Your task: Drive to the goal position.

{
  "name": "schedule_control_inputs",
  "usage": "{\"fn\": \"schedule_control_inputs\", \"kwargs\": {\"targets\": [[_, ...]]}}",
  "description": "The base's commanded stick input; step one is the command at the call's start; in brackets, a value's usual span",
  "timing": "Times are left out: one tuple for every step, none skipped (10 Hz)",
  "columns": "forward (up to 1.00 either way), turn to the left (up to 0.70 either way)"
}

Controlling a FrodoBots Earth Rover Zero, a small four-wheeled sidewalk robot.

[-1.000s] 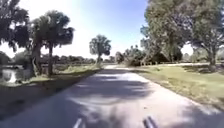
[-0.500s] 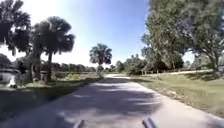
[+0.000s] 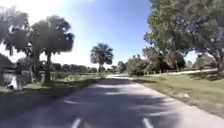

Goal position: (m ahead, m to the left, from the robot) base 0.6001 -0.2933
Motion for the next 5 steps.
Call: {"fn": "schedule_control_inputs", "kwargs": {"targets": [[0.85, 0.0], [0.85, 0.0], [0.46, 0.0], [0.0, 0.0], [0.0, 0.0]]}}
